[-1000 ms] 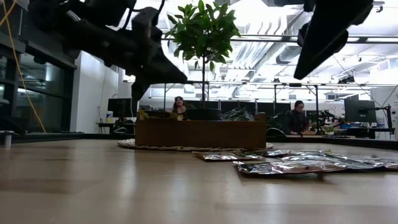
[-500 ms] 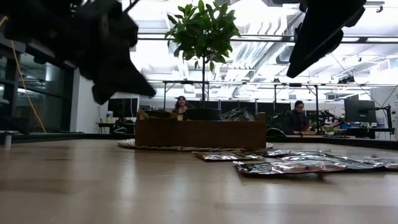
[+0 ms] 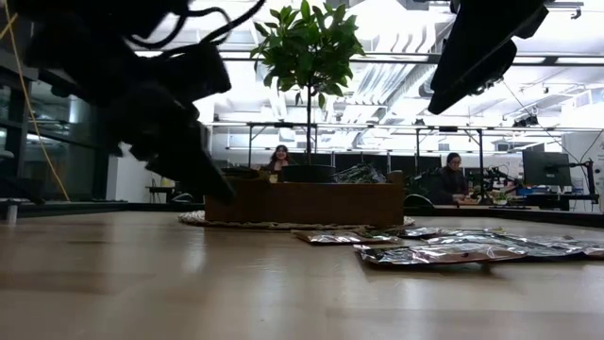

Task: Pick & Place Tea
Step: Put the green tea bag into the left section of the wooden organizer

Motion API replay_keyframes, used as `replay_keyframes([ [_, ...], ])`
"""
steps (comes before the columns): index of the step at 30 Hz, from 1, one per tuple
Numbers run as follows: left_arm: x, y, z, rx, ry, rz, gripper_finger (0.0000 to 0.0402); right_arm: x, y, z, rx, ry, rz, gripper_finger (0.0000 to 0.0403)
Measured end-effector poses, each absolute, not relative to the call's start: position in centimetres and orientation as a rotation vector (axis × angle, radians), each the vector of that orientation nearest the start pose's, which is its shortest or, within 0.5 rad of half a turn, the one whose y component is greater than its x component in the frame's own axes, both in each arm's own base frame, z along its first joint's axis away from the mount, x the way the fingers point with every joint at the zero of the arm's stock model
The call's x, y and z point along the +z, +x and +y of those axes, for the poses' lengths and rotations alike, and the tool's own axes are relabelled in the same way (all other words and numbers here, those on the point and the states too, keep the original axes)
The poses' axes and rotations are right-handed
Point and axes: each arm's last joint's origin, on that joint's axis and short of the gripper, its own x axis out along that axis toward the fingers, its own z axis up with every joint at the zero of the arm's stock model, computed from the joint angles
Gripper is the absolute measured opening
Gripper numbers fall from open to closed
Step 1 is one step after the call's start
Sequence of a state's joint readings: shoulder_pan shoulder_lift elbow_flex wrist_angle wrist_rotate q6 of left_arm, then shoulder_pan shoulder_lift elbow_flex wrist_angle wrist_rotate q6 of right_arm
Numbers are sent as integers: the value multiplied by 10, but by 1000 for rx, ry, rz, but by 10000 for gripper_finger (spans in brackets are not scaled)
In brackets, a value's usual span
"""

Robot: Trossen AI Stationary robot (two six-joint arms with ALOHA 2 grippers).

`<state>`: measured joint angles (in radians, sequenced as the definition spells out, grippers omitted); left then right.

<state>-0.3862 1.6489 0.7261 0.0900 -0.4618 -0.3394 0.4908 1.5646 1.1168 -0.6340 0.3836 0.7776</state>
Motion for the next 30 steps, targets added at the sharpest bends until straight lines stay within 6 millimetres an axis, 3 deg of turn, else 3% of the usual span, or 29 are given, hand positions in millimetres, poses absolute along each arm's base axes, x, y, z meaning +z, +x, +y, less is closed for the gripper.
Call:
replay_keyframes([
  [7,148,308,-105,269,246,761,0,232,278,136,-281,258,933,256],
  [11,152,311,-98,346,318,840,0,232,279,137,-278,264,934,256],
  [21,152,313,-72,445,335,903,0,233,279,137,-276,271,931,256],
  [30,184,327,-78,445,358,898,0,233,279,137,-276,271,931,256],
])
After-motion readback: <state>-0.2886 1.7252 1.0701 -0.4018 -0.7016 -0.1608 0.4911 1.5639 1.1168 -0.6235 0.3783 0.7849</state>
